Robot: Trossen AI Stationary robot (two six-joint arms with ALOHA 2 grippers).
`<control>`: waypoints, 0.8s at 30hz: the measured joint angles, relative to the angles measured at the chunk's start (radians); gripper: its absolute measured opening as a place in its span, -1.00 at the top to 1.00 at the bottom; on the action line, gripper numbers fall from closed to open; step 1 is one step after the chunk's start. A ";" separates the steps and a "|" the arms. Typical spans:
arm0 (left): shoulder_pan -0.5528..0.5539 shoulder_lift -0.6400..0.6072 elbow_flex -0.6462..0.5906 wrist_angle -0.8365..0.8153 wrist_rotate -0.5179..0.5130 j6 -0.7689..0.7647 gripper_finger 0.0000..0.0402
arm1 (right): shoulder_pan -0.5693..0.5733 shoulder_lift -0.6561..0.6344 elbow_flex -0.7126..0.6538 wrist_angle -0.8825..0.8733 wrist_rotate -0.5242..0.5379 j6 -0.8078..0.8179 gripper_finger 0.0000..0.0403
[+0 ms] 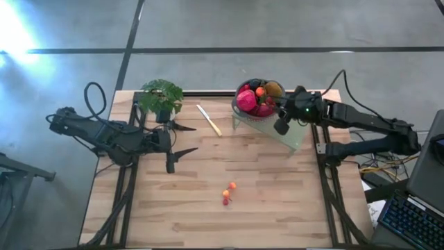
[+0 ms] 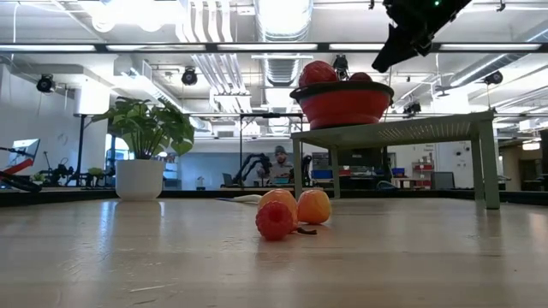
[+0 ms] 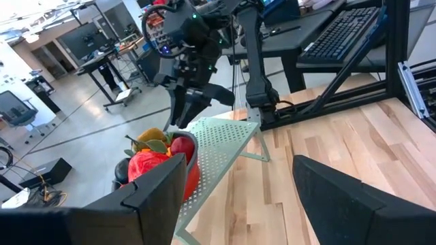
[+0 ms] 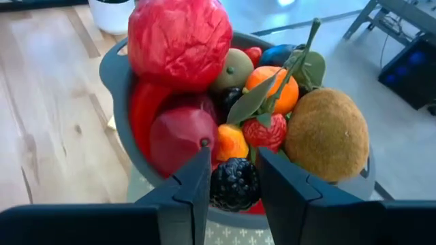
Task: Pick & Place Fruit
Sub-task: Put the blackberry into the red gray colander on the shelf
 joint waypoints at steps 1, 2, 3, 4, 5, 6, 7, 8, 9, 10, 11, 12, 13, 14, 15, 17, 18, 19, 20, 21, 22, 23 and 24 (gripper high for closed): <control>0.000 0.000 0.000 0.000 0.000 0.000 -0.36 | -0.008 0.001 -0.002 0.007 -0.015 -0.006 0.49; 0.000 0.000 0.000 0.000 0.000 0.000 -0.36 | -0.015 0.002 -0.005 0.016 -0.026 -0.009 0.50; 0.000 0.000 0.000 0.000 0.000 0.000 -0.36 | -0.021 0.004 -0.006 0.023 -0.033 -0.010 0.51; 0.000 0.000 0.000 0.000 0.000 0.000 -0.36 | -0.027 0.005 -0.008 0.029 -0.040 -0.010 0.52; 0.000 0.000 0.000 0.000 0.000 0.000 -0.36 | -0.035 0.007 -0.010 0.028 -0.043 -0.010 0.53; 0.000 0.000 0.000 0.000 0.000 0.000 -0.36 | -0.041 0.010 -0.011 0.028 -0.043 -0.010 0.54; 0.000 0.000 0.000 0.000 0.000 0.000 -0.36 | -0.045 0.014 -0.014 0.031 -0.043 -0.010 0.53; 0.000 0.000 0.000 0.000 0.000 0.000 -0.36 | -0.050 0.020 -0.017 0.039 -0.043 -0.010 0.52; 0.000 0.000 0.000 0.000 0.000 0.000 -0.36 | -0.056 0.025 -0.019 0.047 -0.043 -0.012 0.51; 0.000 0.000 0.000 0.000 0.000 0.000 -0.36 | -0.062 0.030 -0.021 0.050 -0.043 -0.012 0.49; 0.000 0.000 0.000 0.000 0.000 0.000 -0.36 | -0.066 0.036 -0.021 0.052 -0.043 -0.013 0.47; 0.000 0.000 0.000 0.000 0.000 0.000 -0.36 | -0.070 0.043 -0.021 0.057 -0.043 -0.013 0.46; 0.000 0.000 0.000 0.000 0.000 0.000 -0.36 | -0.074 0.050 -0.021 0.060 -0.043 -0.013 0.45; 0.000 0.000 0.000 0.000 0.000 0.000 -0.36 | -0.079 0.057 -0.021 0.060 -0.043 -0.014 0.44; 0.000 0.000 0.000 0.000 0.000 0.000 -0.36 | -0.085 0.066 -0.022 0.065 -0.043 -0.016 0.44; 0.000 0.000 0.000 0.000 0.000 0.000 -0.36 | -0.094 0.082 -0.022 0.076 -0.043 -0.018 0.45; 0.000 0.000 -0.002 0.002 0.000 0.000 -0.36 | -0.098 0.088 -0.022 0.079 -0.043 -0.021 0.46; 0.000 0.000 -0.006 0.002 0.000 0.000 -0.36 | -0.100 0.093 -0.022 0.082 -0.043 -0.024 0.47; 0.000 0.000 -0.010 0.001 0.000 0.000 -0.36 | -0.100 0.095 -0.022 0.083 -0.043 -0.024 0.48; 0.000 0.000 -0.014 -0.001 0.000 0.000 -0.36 | -0.100 0.097 -0.022 0.083 -0.043 -0.023 0.48; 0.000 0.000 -0.016 -0.003 0.000 0.000 -0.36 | -0.100 0.097 -0.022 0.083 -0.043 -0.017 0.48; 0.000 0.000 -0.017 -0.005 0.000 0.000 -0.36 | -0.100 0.096 -0.022 0.085 -0.044 -0.016 0.47; 0.000 0.002 -0.017 -0.003 0.000 0.000 -0.36 | -0.099 0.093 -0.022 0.084 -0.045 -0.014 0.45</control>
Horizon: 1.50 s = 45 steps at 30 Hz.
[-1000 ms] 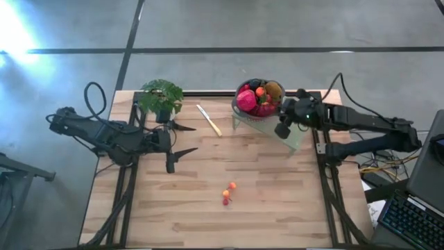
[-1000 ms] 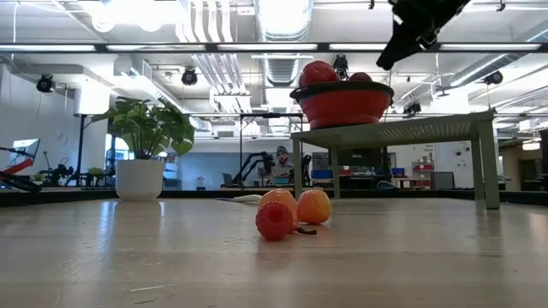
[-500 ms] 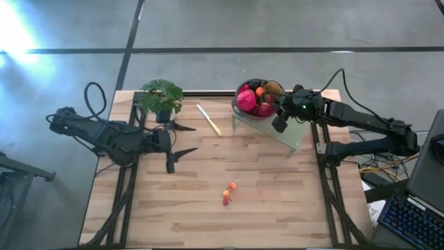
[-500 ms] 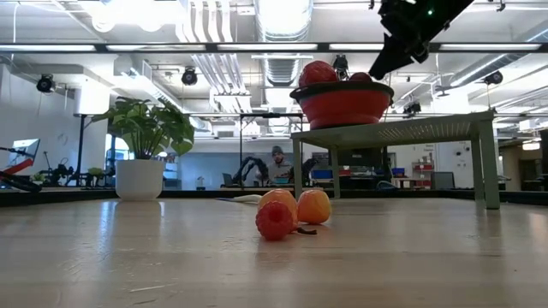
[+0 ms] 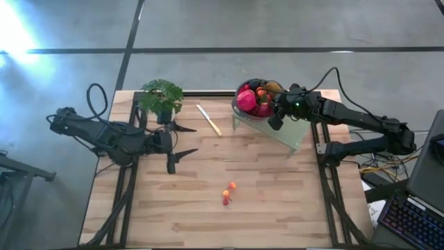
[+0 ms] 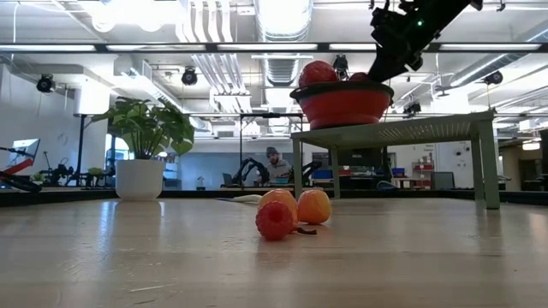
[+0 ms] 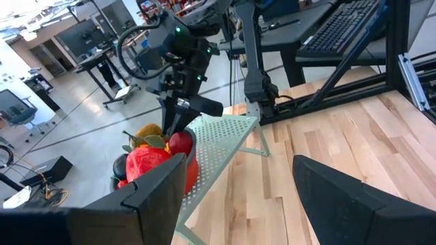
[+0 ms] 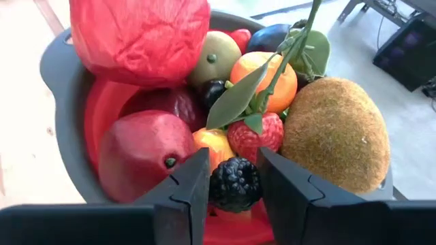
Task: Pick & Place Fruit
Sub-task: Put the blackberry into the red gray colander on the shelf, then put the orange pear into the red gray colander on the shelf
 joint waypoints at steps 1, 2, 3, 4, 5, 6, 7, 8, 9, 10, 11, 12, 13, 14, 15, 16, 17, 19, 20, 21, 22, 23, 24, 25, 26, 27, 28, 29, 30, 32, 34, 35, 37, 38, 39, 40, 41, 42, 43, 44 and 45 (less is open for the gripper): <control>0.000 0.000 0.000 0.001 0.000 0.000 -0.36 | 0.000 -0.002 0.000 0.000 -0.004 0.004 0.42; 0.000 0.000 0.000 0.001 0.000 0.000 -0.36 | 0.000 -0.003 0.000 0.001 -0.006 0.005 0.38; 0.000 0.001 0.000 0.000 0.000 0.000 -0.36 | 0.000 -0.003 0.000 0.001 -0.006 0.005 0.34; 0.000 0.002 0.000 0.000 0.000 0.000 -0.36 | 0.000 -0.003 0.000 0.000 -0.006 0.006 0.29; 0.000 0.002 0.000 0.000 0.000 0.000 -0.36 | 0.000 -0.002 0.000 0.000 -0.006 0.006 0.25; 0.000 0.002 0.000 0.001 0.000 0.000 -0.36 | 0.000 -0.002 0.000 -0.001 -0.006 0.006 0.20; 0.000 0.002 0.000 0.001 0.000 0.000 -0.36 | 0.000 -0.002 0.000 -0.003 -0.006 0.006 0.16; 0.000 0.002 0.000 0.001 0.000 0.000 -0.36 | 0.000 -0.002 0.000 -0.005 -0.006 0.005 0.11; 0.000 0.002 0.000 0.001 0.000 0.000 -0.36 | 0.000 -0.002 0.000 -0.006 -0.005 0.005 0.07; 0.000 0.002 0.000 0.001 0.000 0.000 -0.36 | 0.000 -0.002 0.000 -0.005 -0.005 0.002 0.04; 0.000 0.002 0.000 0.001 0.000 -0.001 -0.36 | 0.000 -0.005 0.000 -0.006 -0.005 0.001 0.01; 0.000 0.002 0.000 0.001 0.000 -0.008 -0.36 | 0.000 -0.009 0.000 -0.006 -0.005 0.000 -0.02; 0.000 0.002 0.000 0.001 0.000 -0.017 -0.36 | 0.001 -0.017 0.000 -0.004 -0.005 -0.006 -0.04; 0.000 0.002 0.000 0.001 0.000 -0.024 -0.36 | 0.002 -0.025 0.000 0.000 -0.006 -0.014 -0.05; 0.000 0.002 -0.001 -0.001 0.000 -0.027 -0.36 | 0.004 -0.035 0.000 0.005 -0.006 -0.021 -0.06; 0.000 0.002 -0.001 -0.001 0.000 -0.028 -0.36 | 0.007 -0.045 0.000 0.011 -0.006 -0.025 -0.07; 0.000 0.002 -0.002 -0.001 0.000 -0.028 -0.36 | 0.010 -0.057 0.000 0.015 -0.006 -0.026 -0.07; 0.000 0.002 -0.003 -0.002 0.000 -0.030 -0.36 | 0.016 -0.083 0.000 0.014 -0.006 -0.028 -0.06; 0.000 0.002 -0.003 -0.002 0.000 -0.030 -0.36 | 0.023 -0.095 0.000 0.013 -0.008 -0.028 -0.05; 0.000 0.002 -0.003 -0.002 0.000 -0.030 -0.36 | 0.030 -0.106 0.000 0.010 -0.017 -0.028 -0.03; 0.000 0.002 -0.003 -0.002 0.000 -0.030 -0.36 | 0.039 -0.114 0.000 0.007 -0.034 -0.028 -0.02; 0.000 0.002 -0.003 -0.002 0.000 -0.030 -0.36 | 0.050 -0.121 0.000 0.006 -0.060 -0.027 0.00; 0.000 0.002 -0.003 -0.002 0.000 -0.030 -0.36 | 0.064 -0.126 0.000 0.006 -0.090 -0.023 0.02; 0.000 0.002 -0.003 -0.003 0.000 -0.030 -0.36 | 0.079 -0.128 -0.001 0.006 -0.126 -0.018 0.03; 0.000 0.002 -0.005 -0.002 0.000 -0.030 -0.36 | 0.097 -0.129 -0.003 0.006 -0.164 -0.013 0.05; 0.000 0.002 -0.008 -0.002 0.000 -0.030 -0.36 | 0.116 -0.129 -0.006 0.005 -0.200 -0.013 0.06; 0.000 0.002 -0.011 -0.003 0.000 -0.028 -0.36 | 0.138 -0.125 -0.009 0.002 -0.229 -0.013 0.08; 0.000 0.002 -0.014 -0.003 0.000 -0.021 -0.36 | 0.164 -0.120 -0.011 0.000 -0.246 -0.012 0.09; 0.000 0.002 -0.016 -0.006 0.000 -0.014 -0.36 | 0.193 -0.112 -0.012 -0.002 -0.254 -0.013 0.10; 0.000 0.002 -0.016 -0.007 0.000 -0.011 -0.36 | 0.256 -0.094 -0.012 -0.002 -0.257 -0.013 0.13; 0.000 0.002 -0.016 -0.007 0.000 -0.015 -0.36 | 0.324 -0.070 -0.012 0.002 -0.259 -0.018 0.15; 0.000 0.001 -0.016 -0.007 0.000 -0.016 -0.36 | 0.356 -0.057 -0.012 0.008 -0.259 -0.018 0.15; 0.000 0.002 -0.016 -0.007 0.000 -0.014 -0.36 | 0.420 -0.022 -0.012 0.021 -0.259 -0.014 0.16; 0.000 0.002 -0.016 -0.006 0.000 -0.015 -0.36 | 0.454 -0.002 -0.012 0.025 -0.259 -0.010 0.15; 0.000 0.001 -0.016 -0.006 0.000 -0.016 -0.36 | 0.485 0.021 -0.012 0.029 -0.259 -0.009 0.14; 0.000 0.001 -0.016 -0.005 0.000 -0.016 -0.36 | 0.515 0.046 -0.012 0.033 -0.259 -0.011 0.13; 0.000 0.001 -0.016 -0.004 0.000 -0.016 -0.36 | 0.543 0.071 -0.012 0.040 -0.258 -0.017 0.12; 0.000 0.001 -0.016 -0.003 0.000 -0.016 -0.36 | 0.568 0.097 -0.012 0.049 -0.258 -0.022 0.10; 0.000 0.001 -0.016 -0.004 0.000 -0.016 -0.36 | 0.590 0.124 -0.012 0.062 -0.257 -0.025 0.09; 0.000 0.001 -0.016 -0.003 0.000 -0.016 -0.36 | 0.608 0.148 -0.012 0.078 -0.252 -0.028 0.08; 0.000 0.001 -0.016 -0.003 0.000 -0.016 -0.36 | 0.623 0.172 -0.012 0.088 -0.241 -0.033 0.07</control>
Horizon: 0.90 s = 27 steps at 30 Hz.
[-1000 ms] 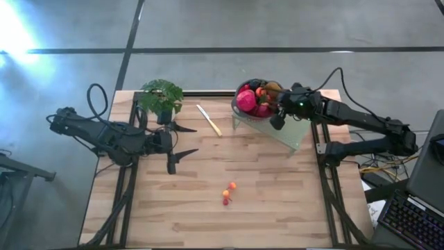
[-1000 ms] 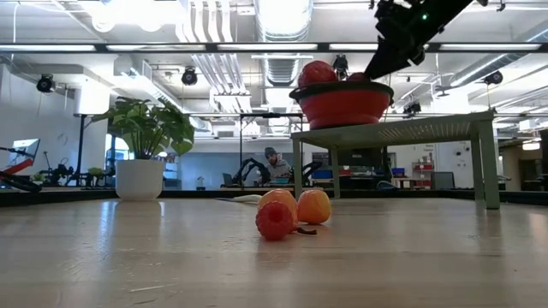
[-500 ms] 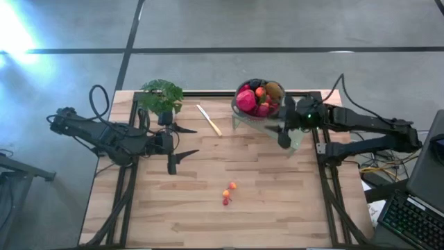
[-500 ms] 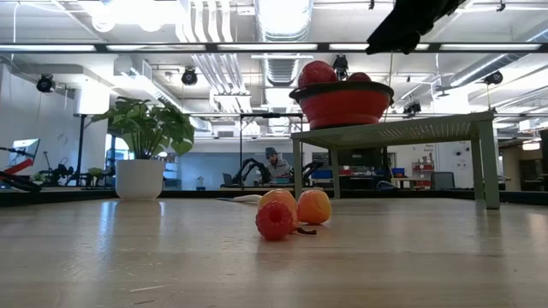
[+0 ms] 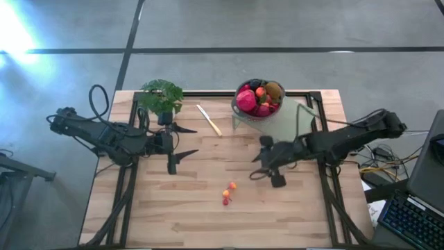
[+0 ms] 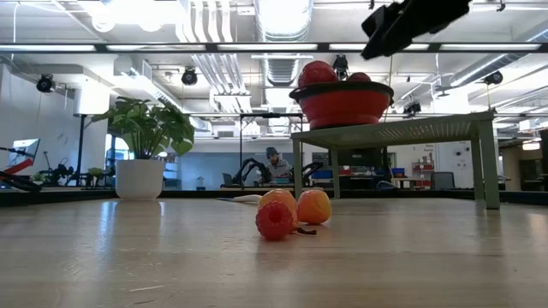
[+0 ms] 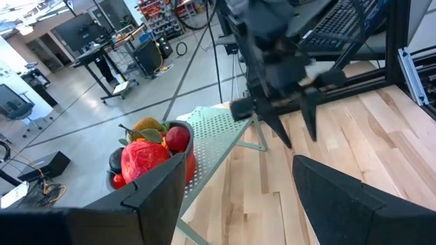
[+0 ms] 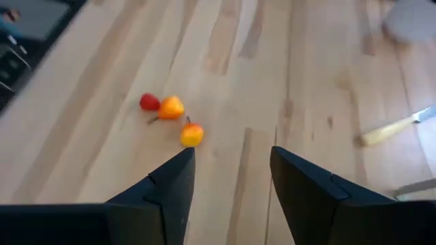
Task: Pick & Place Fruit
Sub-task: Put the orange pear into the red gray colander on the shelf
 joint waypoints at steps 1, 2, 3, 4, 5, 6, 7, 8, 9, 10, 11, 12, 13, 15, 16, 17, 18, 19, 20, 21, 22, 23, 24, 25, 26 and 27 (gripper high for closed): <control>0.000 0.000 0.000 0.000 0.000 0.000 -0.36 | 0.012 0.024 0.000 0.008 0.009 -0.005 0.06; 0.000 0.000 0.000 0.000 0.000 0.000 -0.36 | 0.020 0.046 0.000 0.018 0.013 -0.007 0.05; 0.000 0.000 0.000 0.000 0.000 0.000 -0.36 | 0.024 0.068 0.000 0.027 0.013 -0.008 0.04; 0.000 0.000 0.000 -0.001 0.000 0.000 -0.36 | 0.027 0.091 0.000 0.036 0.013 -0.003 0.04; 0.000 0.000 0.000 0.000 0.000 0.000 -0.36 | 0.027 0.111 0.000 0.046 0.012 0.009 0.03; 0.000 0.000 0.000 0.000 0.000 0.000 -0.36 | 0.027 0.132 0.000 0.052 0.011 0.015 0.03; 0.000 0.000 0.000 -0.001 0.000 -0.001 -0.36 | 0.026 0.154 0.000 0.057 0.012 0.020 0.02; 0.000 0.000 0.000 -0.001 0.000 -0.001 -0.36 | 0.026 0.175 0.000 0.063 0.012 0.020 0.03; 0.000 0.000 0.000 -0.001 0.000 -0.001 -0.36 | 0.026 0.197 0.000 0.070 0.012 0.021 0.03; 0.000 0.000 0.000 -0.001 0.000 -0.001 -0.36 | 0.026 0.218 0.000 0.079 0.011 0.021 0.04; 0.000 0.000 0.000 -0.001 0.000 -0.001 -0.36 | 0.026 0.240 0.000 0.095 0.009 0.021 0.05; 0.000 0.000 0.000 -0.001 0.000 -0.001 -0.36 | 0.026 0.260 0.001 0.110 0.007 0.021 0.05; 0.000 0.000 0.000 -0.001 0.000 -0.002 -0.36 | 0.026 0.277 0.005 0.117 0.006 0.021 0.06; 0.000 0.000 0.000 -0.002 0.000 -0.002 -0.36 | 0.026 0.319 0.022 0.117 0.005 0.024 0.06; 0.000 0.000 0.000 -0.002 0.000 -0.002 -0.36 | 0.026 0.337 0.032 0.117 0.005 0.028 0.05; 0.000 0.000 0.000 -0.002 0.000 -0.002 -0.36 | 0.026 0.354 0.040 0.113 0.004 0.036 0.04; 0.000 0.000 0.000 -0.002 0.000 -0.002 -0.36 | 0.026 0.375 0.052 0.108 0.000 0.040 0.03; 0.000 0.000 0.000 -0.001 0.000 -0.002 -0.36 | 0.026 0.393 0.065 0.111 -0.010 0.042 0.01; 0.000 0.000 0.000 -0.002 0.000 -0.002 -0.36 | 0.026 0.409 0.076 0.116 -0.022 0.044 0.00; 0.000 0.000 0.000 -0.003 0.000 -0.002 -0.36 | 0.026 0.425 0.086 0.113 -0.032 0.047 -0.01; 0.000 0.000 0.000 -0.003 0.000 -0.002 -0.36 | 0.026 0.443 0.098 0.112 -0.039 0.052 -0.02; 0.000 0.000 0.000 -0.002 0.000 -0.002 -0.36 | 0.026 0.461 0.113 0.116 -0.044 0.057 -0.03; 0.000 0.000 0.000 -0.003 0.000 -0.002 -0.36 | 0.026 0.479 0.126 0.120 -0.046 0.062 -0.04; 0.000 0.000 0.000 -0.003 0.000 -0.002 -0.36 | 0.026 0.493 0.134 0.116 -0.047 0.062 -0.05; 0.000 0.000 0.000 -0.002 0.000 -0.002 -0.36 | 0.026 0.510 0.146 0.110 -0.048 0.062 -0.05; 0.000 0.000 0.000 -0.002 0.000 -0.002 -0.36 | 0.026 0.526 0.159 0.116 -0.049 0.062 -0.06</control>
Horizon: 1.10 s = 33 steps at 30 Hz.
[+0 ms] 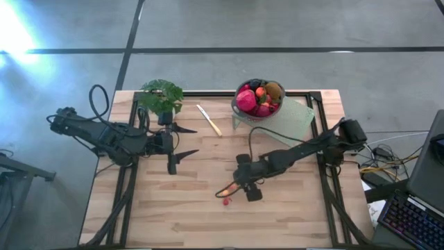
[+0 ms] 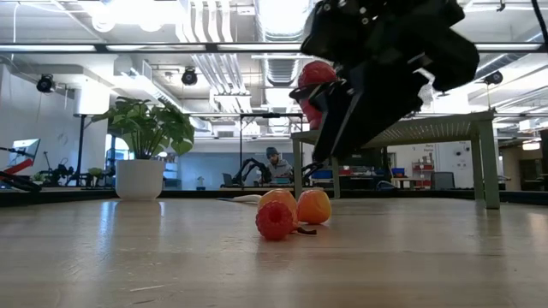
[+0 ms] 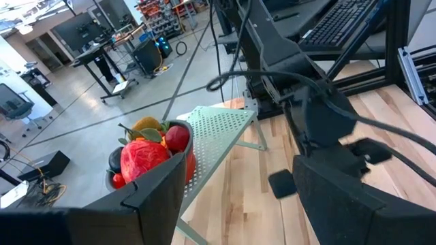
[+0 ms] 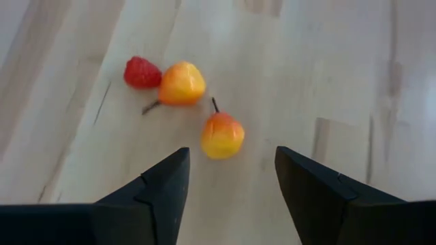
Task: Pick & Place Fruit
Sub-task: Put the orange pear into the red gray colander on the shelf
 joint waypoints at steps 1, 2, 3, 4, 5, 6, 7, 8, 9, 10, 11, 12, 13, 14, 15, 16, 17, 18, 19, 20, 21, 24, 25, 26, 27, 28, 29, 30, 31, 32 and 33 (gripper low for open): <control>0.000 0.000 0.000 0.000 0.000 0.000 -0.36 | 0.000 0.014 0.010 0.003 -0.002 0.000 -0.07; 0.000 0.000 0.000 0.000 0.000 0.000 -0.36 | 0.000 0.029 0.018 -0.003 -0.003 0.002 -0.07; 0.000 0.000 0.000 0.000 0.000 0.000 -0.36 | 0.000 0.041 0.028 -0.009 -0.003 0.004 -0.07; 0.000 0.000 0.000 0.001 0.000 0.000 -0.36 | 0.000 0.054 0.038 -0.010 -0.004 0.006 -0.08; 0.000 0.000 0.000 0.001 0.000 0.000 -0.36 | 0.000 0.066 0.045 -0.009 -0.004 0.007 -0.08; 0.000 0.000 0.000 0.002 0.000 0.000 -0.36 | 0.000 0.075 0.049 -0.012 -0.005 0.009 -0.07; 0.000 0.000 0.000 0.002 0.000 0.000 -0.36 | 0.000 0.085 0.053 -0.015 -0.006 0.014 -0.06; 0.000 0.000 0.000 0.002 0.000 0.000 -0.36 | 0.000 0.094 0.056 -0.014 -0.008 0.020 -0.05; 0.000 0.000 0.000 0.002 0.000 0.000 -0.36 | 0.000 0.101 0.056 -0.015 -0.018 0.026 -0.04; 0.000 0.000 0.000 0.002 0.000 0.000 -0.36 | 0.000 0.105 0.055 -0.015 -0.027 0.031 -0.03; 0.000 0.000 0.000 0.002 0.000 0.000 -0.36 | 0.000 0.107 0.052 -0.012 -0.031 0.036 -0.02; 0.000 0.000 0.000 0.002 0.000 0.000 -0.36 | 0.000 0.109 0.048 -0.009 -0.033 0.039 -0.01; 0.000 0.000 0.000 0.002 0.000 0.000 -0.36 | 0.000 0.112 0.045 -0.001 -0.033 0.043 0.00; 0.000 0.000 0.000 0.002 0.000 0.000 -0.36 | 0.000 0.114 0.043 0.003 -0.033 0.047 0.01; 0.000 0.000 0.000 0.001 0.000 0.000 -0.36 | 0.000 0.115 0.039 0.003 -0.032 0.052 0.01; 0.000 0.000 0.000 0.001 0.000 0.000 -0.36 | 0.000 0.115 0.037 0.003 -0.032 0.054 0.01; 0.000 0.000 0.000 0.002 0.000 0.000 -0.36 | 0.000 0.116 0.035 0.018 -0.032 0.057 0.01; 0.000 0.000 0.000 0.001 0.000 0.000 -0.36 | 0.000 0.119 0.033 0.044 -0.032 0.057 0.01; 0.000 0.000 0.000 0.001 0.000 0.000 -0.36 | 0.000 0.120 0.029 0.062 -0.032 0.057 0.00; 0.000 0.000 0.000 0.001 0.000 0.000 -0.36 | 0.000 0.121 0.023 0.066 -0.032 0.058 -0.02; 0.000 0.000 0.000 0.001 0.000 0.000 -0.36 | 0.000 0.122 0.016 0.072 -0.032 0.060 -0.03; 0.000 0.000 0.000 0.001 0.000 0.000 -0.36 | 0.000 0.123 -0.006 0.121 -0.032 0.060 -0.09; 0.000 0.000 0.000 0.001 0.000 0.000 -0.36 | 0.000 0.123 -0.009 0.127 -0.032 0.060 -0.11; 0.000 0.000 0.000 0.001 0.000 0.000 -0.36 | 0.000 0.123 -0.010 0.129 -0.032 0.060 -0.13; 0.000 0.000 0.000 0.001 0.000 0.000 -0.36 | 0.000 0.123 -0.011 0.131 -0.032 0.060 -0.14; 0.000 0.000 0.000 0.001 0.000 0.000 -0.36 | 0.000 0.124 -0.011 0.136 -0.031 0.060 -0.16; 0.000 0.000 0.000 0.001 0.000 0.000 -0.36 | 0.000 0.132 -0.011 0.151 -0.030 0.059 -0.17; 0.000 0.000 0.000 0.001 0.000 0.000 -0.36 | 0.000 0.138 -0.010 0.168 -0.029 0.057 -0.19; 0.000 0.000 0.000 0.001 0.000 0.000 -0.36 | 0.000 0.143 -0.010 0.169 -0.029 0.054 -0.20; 0.000 0.000 0.000 0.000 0.000 0.000 -0.36 | 0.000 0.147 -0.013 0.169 -0.028 0.052 -0.21; 0.000 -0.001 0.000 -0.001 0.000 0.000 -0.36 | 0.000 0.161 -0.012 0.189 -0.027 0.052 -0.21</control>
